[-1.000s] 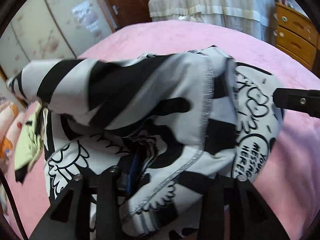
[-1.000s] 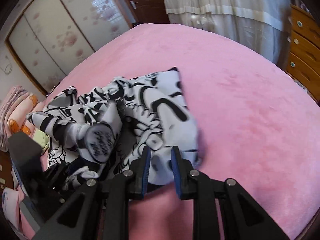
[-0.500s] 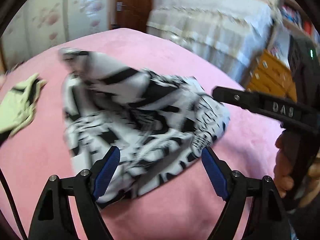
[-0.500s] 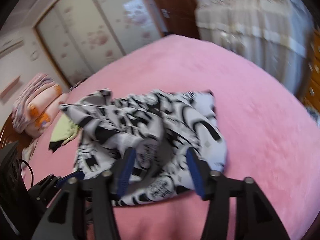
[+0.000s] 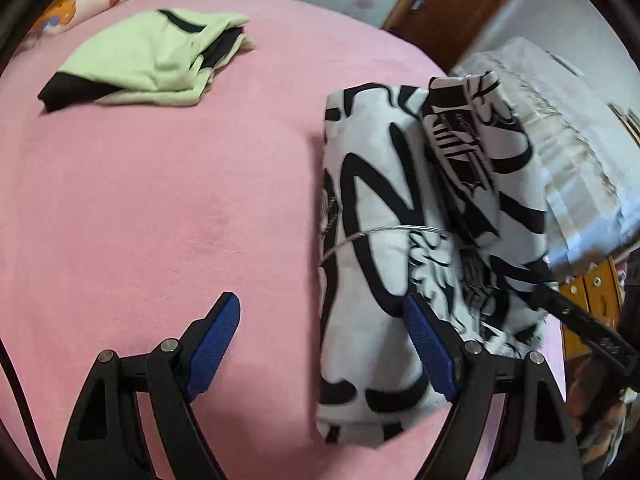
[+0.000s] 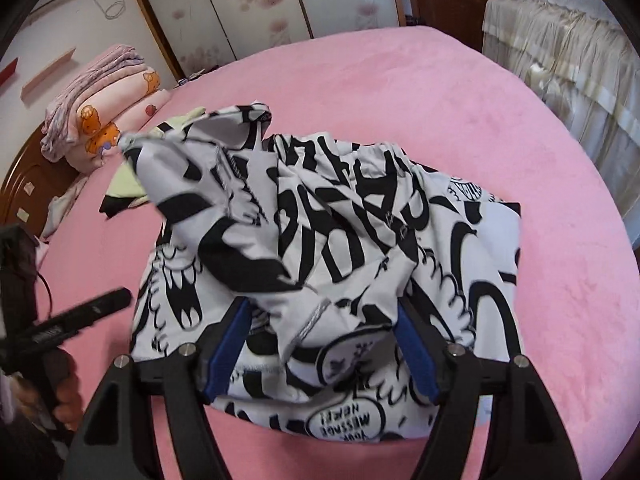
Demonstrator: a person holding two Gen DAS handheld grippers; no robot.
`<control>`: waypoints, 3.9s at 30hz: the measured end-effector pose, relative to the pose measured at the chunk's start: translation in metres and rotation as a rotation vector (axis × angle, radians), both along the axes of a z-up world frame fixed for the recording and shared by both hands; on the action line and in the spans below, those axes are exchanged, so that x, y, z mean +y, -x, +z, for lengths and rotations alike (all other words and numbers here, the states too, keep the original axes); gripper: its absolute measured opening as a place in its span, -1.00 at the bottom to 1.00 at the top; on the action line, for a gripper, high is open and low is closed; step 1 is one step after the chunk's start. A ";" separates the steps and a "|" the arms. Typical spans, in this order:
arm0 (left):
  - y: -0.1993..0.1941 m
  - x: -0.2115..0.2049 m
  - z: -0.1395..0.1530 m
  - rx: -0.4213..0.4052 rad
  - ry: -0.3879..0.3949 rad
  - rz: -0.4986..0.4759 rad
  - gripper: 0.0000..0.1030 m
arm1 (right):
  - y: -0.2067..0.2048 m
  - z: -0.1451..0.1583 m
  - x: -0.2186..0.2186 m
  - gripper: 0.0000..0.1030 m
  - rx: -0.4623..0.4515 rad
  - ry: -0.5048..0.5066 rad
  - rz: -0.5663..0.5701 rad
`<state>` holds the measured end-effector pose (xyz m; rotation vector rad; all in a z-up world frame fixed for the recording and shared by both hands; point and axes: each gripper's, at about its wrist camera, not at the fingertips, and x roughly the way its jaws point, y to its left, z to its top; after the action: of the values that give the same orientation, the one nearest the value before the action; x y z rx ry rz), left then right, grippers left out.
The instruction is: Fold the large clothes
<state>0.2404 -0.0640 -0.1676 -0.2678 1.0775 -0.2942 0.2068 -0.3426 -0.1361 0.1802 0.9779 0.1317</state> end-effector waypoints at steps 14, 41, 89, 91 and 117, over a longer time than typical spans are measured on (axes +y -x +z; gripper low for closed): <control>0.009 -0.044 0.011 -0.002 0.027 -0.101 0.60 | 0.067 -0.026 -0.084 -0.64 -0.023 -0.395 -0.259; 0.003 -0.084 0.016 -0.010 0.015 -0.245 0.65 | 0.054 0.010 -0.092 -0.78 -0.052 -0.229 -0.197; -0.104 -0.159 -0.013 0.030 -0.231 -0.233 0.50 | -0.052 -0.085 -0.139 -0.83 0.154 0.030 -0.413; -0.105 -0.158 -0.010 0.033 -0.225 -0.229 0.50 | -0.049 -0.078 -0.144 -0.75 0.153 -0.003 -0.432; 0.010 -0.108 0.018 -0.023 -0.174 -0.208 0.27 | 0.060 -0.037 -0.070 -0.89 0.008 0.136 -0.249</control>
<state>0.2308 -0.1725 -0.1500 0.0036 1.1027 -0.3853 0.1467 -0.4131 -0.1731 0.1761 0.9610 -0.1634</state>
